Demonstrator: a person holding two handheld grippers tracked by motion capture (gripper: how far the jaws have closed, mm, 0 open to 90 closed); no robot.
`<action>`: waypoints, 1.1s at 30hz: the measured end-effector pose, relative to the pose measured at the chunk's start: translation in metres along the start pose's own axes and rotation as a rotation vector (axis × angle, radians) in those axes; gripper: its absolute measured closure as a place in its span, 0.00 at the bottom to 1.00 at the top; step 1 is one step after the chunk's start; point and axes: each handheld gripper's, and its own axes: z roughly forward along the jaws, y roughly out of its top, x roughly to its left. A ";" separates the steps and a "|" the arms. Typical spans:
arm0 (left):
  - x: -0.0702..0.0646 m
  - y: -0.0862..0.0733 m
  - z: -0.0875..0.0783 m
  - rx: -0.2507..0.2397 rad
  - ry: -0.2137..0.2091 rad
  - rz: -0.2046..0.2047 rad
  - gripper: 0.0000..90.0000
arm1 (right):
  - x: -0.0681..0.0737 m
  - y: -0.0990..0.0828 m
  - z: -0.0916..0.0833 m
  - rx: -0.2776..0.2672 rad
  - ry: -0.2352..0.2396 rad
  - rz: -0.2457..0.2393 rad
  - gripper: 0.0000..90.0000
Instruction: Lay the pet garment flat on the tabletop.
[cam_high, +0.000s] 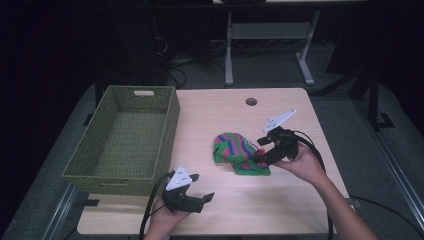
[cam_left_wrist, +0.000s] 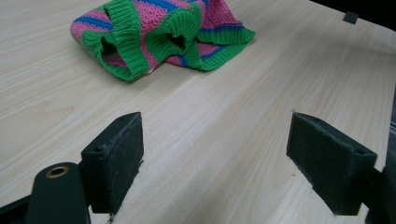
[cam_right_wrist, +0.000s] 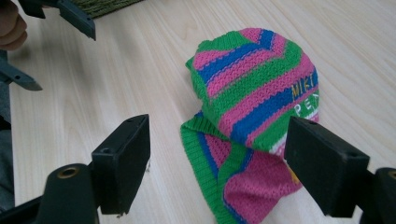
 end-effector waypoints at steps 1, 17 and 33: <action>0.000 0.000 0.000 0.000 0.000 -0.001 0.21 | -0.001 0.003 0.002 0.008 0.003 -0.004 0.25; 0.002 -0.001 -0.001 -0.002 0.003 -0.008 0.21 | 0.000 0.043 0.039 0.093 0.037 -0.071 0.34; 0.002 0.000 -0.001 -0.004 0.000 -0.005 0.21 | -0.009 0.042 0.070 0.207 0.042 -0.041 0.34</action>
